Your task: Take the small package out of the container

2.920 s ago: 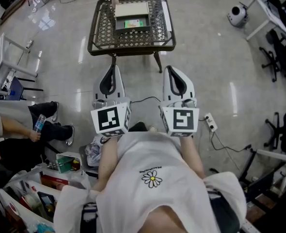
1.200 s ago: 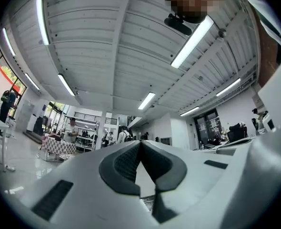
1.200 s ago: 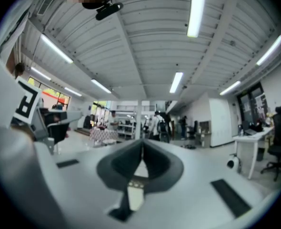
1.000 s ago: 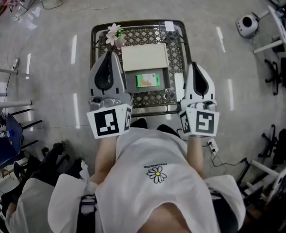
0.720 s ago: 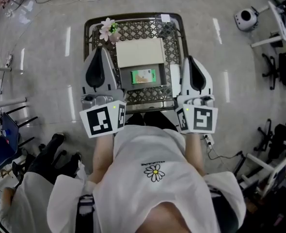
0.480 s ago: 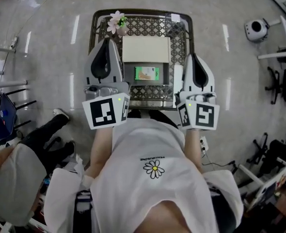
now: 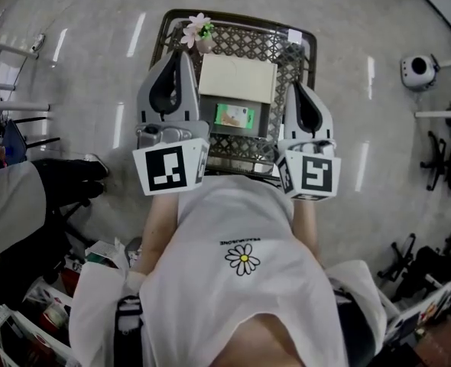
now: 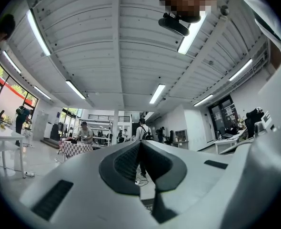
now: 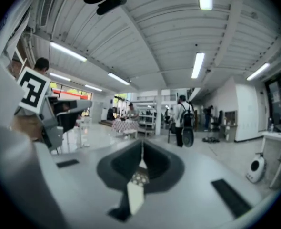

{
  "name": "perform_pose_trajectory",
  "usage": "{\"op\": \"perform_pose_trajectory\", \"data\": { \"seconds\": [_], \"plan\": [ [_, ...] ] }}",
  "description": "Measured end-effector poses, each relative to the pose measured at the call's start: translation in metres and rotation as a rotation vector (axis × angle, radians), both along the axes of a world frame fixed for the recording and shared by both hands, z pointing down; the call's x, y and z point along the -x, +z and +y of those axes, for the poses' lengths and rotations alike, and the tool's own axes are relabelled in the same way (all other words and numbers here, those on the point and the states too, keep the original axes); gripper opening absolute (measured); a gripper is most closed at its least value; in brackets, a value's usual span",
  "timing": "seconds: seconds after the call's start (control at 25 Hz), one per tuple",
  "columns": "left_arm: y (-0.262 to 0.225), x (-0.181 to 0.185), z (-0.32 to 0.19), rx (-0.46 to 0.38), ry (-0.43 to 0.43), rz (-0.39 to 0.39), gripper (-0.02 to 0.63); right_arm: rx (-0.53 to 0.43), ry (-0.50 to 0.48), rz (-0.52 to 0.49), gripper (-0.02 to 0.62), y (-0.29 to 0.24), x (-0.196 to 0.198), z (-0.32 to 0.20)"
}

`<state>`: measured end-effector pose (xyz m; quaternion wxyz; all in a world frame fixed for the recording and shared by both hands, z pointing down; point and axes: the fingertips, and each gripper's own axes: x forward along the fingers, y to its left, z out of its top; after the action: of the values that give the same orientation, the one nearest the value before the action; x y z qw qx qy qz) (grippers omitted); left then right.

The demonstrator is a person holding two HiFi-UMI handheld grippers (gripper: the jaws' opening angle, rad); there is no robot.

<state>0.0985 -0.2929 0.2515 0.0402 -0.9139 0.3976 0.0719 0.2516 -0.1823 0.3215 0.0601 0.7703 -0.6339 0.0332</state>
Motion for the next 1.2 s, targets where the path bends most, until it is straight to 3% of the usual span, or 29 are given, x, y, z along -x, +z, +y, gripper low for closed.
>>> {"op": "perform_pose_trajectory", "data": {
  "seconds": [0.56,0.68,0.8,1.0,1.2],
  "plan": [
    [0.004,0.001,-0.009,0.001,-0.042,-0.011,0.023,0.180,-0.090,0.133,0.035,0.028,0.008,-0.020],
    [0.006,0.006,-0.010,0.004,-0.051,-0.010,0.023,0.259,-0.165,0.153,0.185,0.043,0.018,-0.029],
    [0.011,0.015,-0.011,0.014,-0.070,-0.022,0.023,0.346,-0.222,0.212,0.272,0.062,0.027,-0.037],
    [0.019,0.033,-0.010,0.030,-0.115,-0.031,0.023,0.464,-0.375,0.345,0.289,0.099,0.051,-0.041],
    [0.031,0.046,-0.012,0.050,-0.140,-0.052,0.023,0.605,-0.574,0.401,0.298,0.156,0.083,-0.037]
  ]
}}
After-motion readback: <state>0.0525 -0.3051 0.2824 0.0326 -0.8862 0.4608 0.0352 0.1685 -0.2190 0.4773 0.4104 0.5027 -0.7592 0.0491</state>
